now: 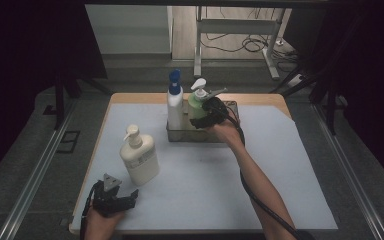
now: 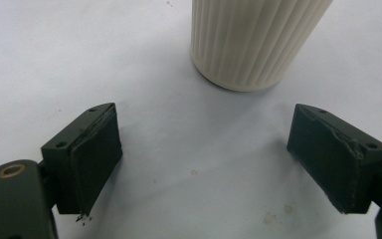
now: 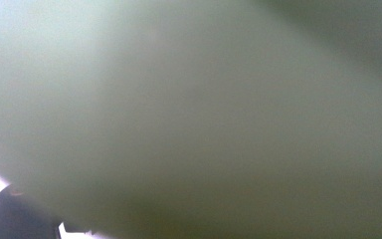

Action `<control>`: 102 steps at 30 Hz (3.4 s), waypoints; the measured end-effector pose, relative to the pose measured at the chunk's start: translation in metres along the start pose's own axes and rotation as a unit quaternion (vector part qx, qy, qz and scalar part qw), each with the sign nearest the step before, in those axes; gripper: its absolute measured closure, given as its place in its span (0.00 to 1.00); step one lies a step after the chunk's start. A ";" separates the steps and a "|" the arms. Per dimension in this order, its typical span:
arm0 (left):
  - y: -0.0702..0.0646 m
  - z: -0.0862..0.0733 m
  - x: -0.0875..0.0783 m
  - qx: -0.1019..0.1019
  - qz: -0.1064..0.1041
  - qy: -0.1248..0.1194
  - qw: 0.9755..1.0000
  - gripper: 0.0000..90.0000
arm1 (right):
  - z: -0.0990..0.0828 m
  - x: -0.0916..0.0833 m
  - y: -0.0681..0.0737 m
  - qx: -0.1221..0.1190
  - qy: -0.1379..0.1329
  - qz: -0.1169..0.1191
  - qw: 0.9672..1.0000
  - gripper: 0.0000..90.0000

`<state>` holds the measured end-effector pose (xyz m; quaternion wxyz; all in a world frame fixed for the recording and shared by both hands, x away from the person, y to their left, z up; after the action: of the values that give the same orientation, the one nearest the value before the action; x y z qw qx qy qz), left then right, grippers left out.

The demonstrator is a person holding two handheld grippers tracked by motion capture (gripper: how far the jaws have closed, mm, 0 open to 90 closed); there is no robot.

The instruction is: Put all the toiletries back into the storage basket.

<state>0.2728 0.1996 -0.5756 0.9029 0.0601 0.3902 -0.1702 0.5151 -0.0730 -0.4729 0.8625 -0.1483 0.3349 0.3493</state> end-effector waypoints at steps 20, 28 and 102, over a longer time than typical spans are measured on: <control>0.000 0.000 0.000 0.000 0.001 0.000 1.000 0.15 | -0.005 0.004 -0.004 0.011 -0.006 0.010 1.000 0.13; 0.000 0.000 0.000 0.001 0.001 0.000 1.000 0.15 | -0.008 -0.002 -0.003 0.007 -0.015 0.001 1.000 0.13; 0.000 0.000 0.000 0.001 0.001 0.000 1.000 0.15 | -0.035 0.000 -0.045 0.055 0.001 -0.009 0.998 0.99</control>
<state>0.2726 0.1996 -0.5756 0.9029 0.0610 0.3902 -0.1697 0.5305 -0.1222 -0.4971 0.8721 -0.1037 0.3532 0.3223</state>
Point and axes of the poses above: each handheld gripper's, and its own axes: x roughly forward along the jaws, z roughly out of its top, y roughly to its left, the point moved 7 cm from there along x, roughly forward along the jaws
